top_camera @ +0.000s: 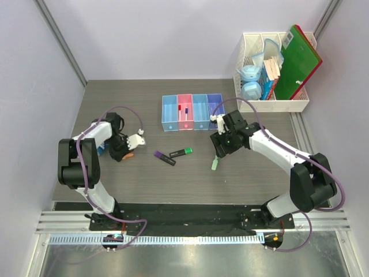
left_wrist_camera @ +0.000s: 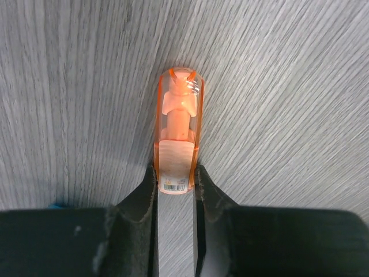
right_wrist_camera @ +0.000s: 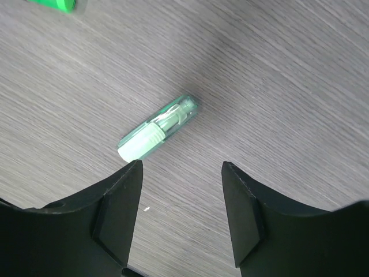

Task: Sort the stationery into containers
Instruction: Pick up the pen from the center of the board, then place the pen in the storage box.

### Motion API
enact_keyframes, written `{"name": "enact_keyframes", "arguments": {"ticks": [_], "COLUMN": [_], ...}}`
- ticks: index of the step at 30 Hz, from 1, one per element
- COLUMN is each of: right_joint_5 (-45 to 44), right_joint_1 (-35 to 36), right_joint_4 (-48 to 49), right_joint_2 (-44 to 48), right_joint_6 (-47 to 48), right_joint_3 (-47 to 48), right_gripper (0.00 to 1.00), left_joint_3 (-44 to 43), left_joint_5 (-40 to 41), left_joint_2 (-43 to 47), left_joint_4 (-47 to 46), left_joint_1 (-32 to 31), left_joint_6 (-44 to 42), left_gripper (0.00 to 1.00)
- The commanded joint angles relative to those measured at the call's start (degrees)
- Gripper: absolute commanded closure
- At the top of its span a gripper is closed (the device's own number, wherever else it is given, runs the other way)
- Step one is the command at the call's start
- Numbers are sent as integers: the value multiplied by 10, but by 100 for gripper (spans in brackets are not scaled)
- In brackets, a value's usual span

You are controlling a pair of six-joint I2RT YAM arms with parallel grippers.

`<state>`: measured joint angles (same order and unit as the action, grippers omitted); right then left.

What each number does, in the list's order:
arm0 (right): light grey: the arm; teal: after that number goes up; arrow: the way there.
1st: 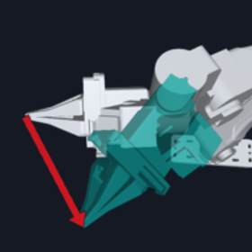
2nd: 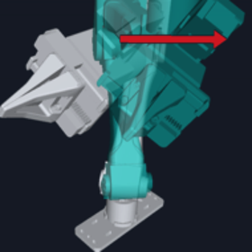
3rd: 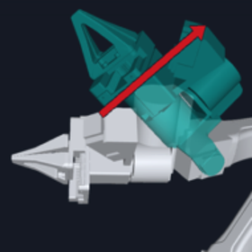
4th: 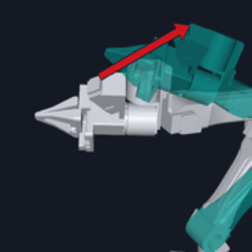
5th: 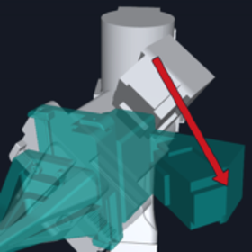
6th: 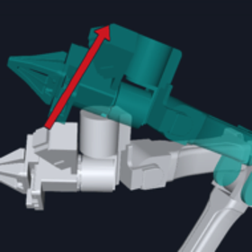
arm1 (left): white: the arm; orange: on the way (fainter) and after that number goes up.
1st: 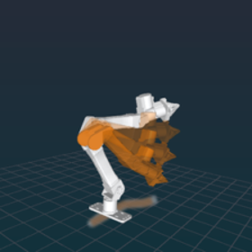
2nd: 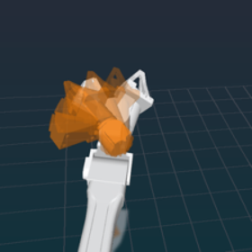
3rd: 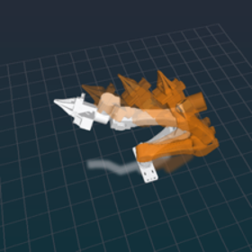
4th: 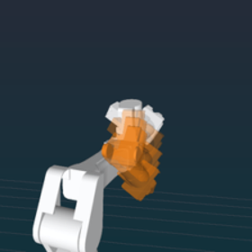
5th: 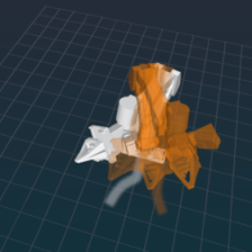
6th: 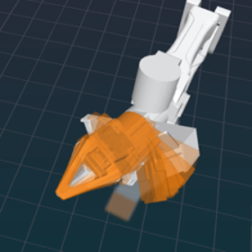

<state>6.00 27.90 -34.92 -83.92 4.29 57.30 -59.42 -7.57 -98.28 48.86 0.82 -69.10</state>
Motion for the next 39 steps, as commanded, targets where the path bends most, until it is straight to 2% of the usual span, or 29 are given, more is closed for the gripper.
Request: {"name": "enact_keyframes", "arguments": {"ticks": [1, 4, 9, 11, 14, 15, 17, 18, 20, 21, 28, 39], "right_joint_5": [58, 76, 83, 77, 72, 71, 65, 63, 59, 56, 41, 24], "right_joint_1": [-6, -6, -6, -6, -7, -6, -6, -5, -6, -5, 11, 35], "right_joint_4": [27, 29, 42, 45, 56, 62, 65, 66, 71, 76, 83, 89], "right_joint_2": [23, 17, -5, -18, -26, -27, -37, -40, -48, -51, -79, -105], "right_joint_6": [-60, -75, -97, -103, -110, -113, -113, -114, -115, -117, -120, -118], "right_joint_3": [-8, -12, -24, -27, -39, -43, -47, -47, -54, -55, -52, -45], "right_gripper": [38, 38, 40, 41, 42, 42, 42, 43, 43, 43, 43, 43], "left_joint_3": [-2, -51, -167, -220, -247, -244, -233, -234, -257, -287, -412, -510], "left_joint_5": [-26, -72, -230, -293, -321, -313, -294, -256, -210, -151, -21, 13], "left_joint_2": [-19, 9, 43, 46, 46, 46, 35, 26, -14, -30, -157, -247], "left_joint_4": [28, 82, 134, 121, 29, -54, -130, -186, -216, -226, -236, -219], "left_joint_1": [-3, -2, -19, -34, -71, -82, -114, -126, -158, -170, -205, -206], "left_joint_6": [11, 24, 96, 164, 290, 335, 444, 473, 533, 549, 637, 680], "left_gripper": [100, 100, 100, 100, 100, 100, 100, 100, 100, 100, 100, 100]}}
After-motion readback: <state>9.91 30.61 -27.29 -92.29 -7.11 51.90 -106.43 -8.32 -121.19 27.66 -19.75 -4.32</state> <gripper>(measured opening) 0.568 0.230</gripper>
